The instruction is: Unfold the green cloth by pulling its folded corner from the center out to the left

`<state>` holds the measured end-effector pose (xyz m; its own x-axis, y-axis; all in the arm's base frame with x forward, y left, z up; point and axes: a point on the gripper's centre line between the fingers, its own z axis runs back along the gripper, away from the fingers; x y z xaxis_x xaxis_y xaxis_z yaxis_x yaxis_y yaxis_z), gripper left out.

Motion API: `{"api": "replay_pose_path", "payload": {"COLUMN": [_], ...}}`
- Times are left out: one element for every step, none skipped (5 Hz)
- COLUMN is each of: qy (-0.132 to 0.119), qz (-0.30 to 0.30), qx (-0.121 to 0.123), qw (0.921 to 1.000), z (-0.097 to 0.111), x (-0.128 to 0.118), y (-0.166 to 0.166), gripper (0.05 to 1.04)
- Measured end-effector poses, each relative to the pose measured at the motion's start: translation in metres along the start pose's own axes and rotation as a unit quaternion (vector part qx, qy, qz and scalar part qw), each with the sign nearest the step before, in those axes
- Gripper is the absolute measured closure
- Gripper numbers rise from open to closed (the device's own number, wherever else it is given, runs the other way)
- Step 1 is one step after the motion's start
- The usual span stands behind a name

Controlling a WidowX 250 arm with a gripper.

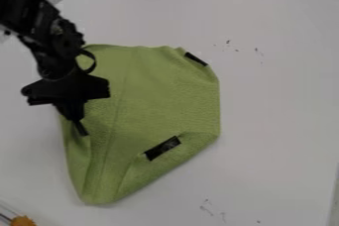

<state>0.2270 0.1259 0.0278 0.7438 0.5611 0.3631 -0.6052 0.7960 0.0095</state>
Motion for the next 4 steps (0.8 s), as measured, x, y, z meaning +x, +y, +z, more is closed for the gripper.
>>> {"api": "replay_pose_path", "payload": {"qy": [0.005, 0.019, 0.019, 0.022], "qz": [0.005, 0.014, 0.022, 0.018], "qx": [-0.002, 0.008, 0.012, 0.015], "qw": [1.0000, 0.9997, 0.9995, 0.9995], "z": [-0.006, -0.007, -0.004, -0.004], "x": [-0.005, -0.013, -0.020, -0.025], "y": [0.020, 0.035, 0.046, 0.059], "gripper": [1.025, 1.025, 1.000, 0.849]}}
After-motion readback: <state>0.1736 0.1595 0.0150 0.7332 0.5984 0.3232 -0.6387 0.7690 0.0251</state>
